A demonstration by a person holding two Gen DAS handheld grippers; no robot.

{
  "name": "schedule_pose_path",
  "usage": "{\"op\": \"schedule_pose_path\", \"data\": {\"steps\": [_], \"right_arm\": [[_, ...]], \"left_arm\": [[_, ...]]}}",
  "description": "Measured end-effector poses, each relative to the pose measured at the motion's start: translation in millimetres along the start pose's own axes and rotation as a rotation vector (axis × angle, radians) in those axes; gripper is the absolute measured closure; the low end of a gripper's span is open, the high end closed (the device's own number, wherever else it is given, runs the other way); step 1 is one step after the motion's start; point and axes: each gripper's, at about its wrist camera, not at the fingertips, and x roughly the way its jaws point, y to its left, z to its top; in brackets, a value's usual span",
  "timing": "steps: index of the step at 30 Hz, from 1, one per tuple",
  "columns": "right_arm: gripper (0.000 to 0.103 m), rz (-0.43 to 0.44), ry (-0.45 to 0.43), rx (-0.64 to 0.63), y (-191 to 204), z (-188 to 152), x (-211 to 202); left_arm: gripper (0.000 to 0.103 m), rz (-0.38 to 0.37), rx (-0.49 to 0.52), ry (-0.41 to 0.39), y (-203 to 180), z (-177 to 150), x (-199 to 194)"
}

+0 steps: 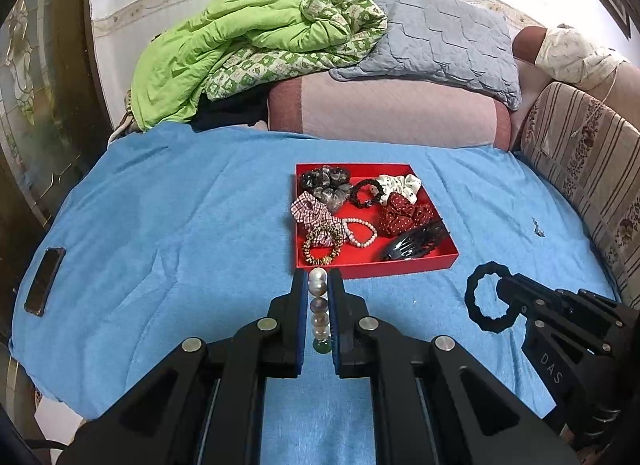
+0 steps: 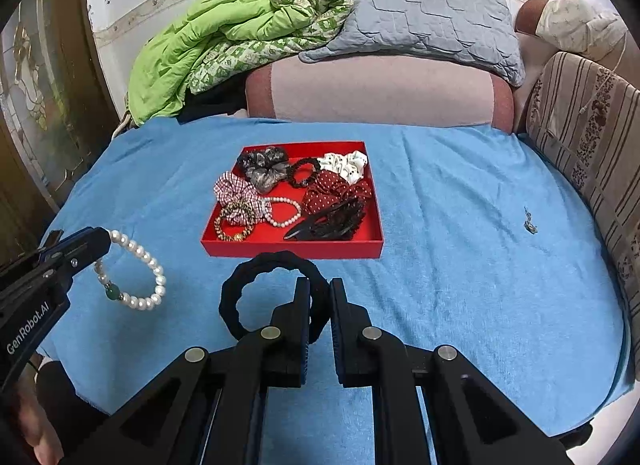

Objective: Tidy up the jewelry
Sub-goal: 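Lift the pearl bracelet with the left tool while the right tool lifts the black scrunchie, then carry the pearl bracelet with the left tool while the right tool carries the scrunchie over the red tray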

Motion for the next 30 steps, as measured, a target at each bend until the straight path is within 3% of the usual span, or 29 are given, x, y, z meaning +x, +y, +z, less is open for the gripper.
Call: {"op": "schedule_pose_path", "data": {"steps": [30], "right_arm": [[0.092,0.031,0.010,0.038,-16.8,62.3,54.0]], "left_arm": [[0.094,0.002,0.057,0.024,-14.5,56.6,67.6]]}}
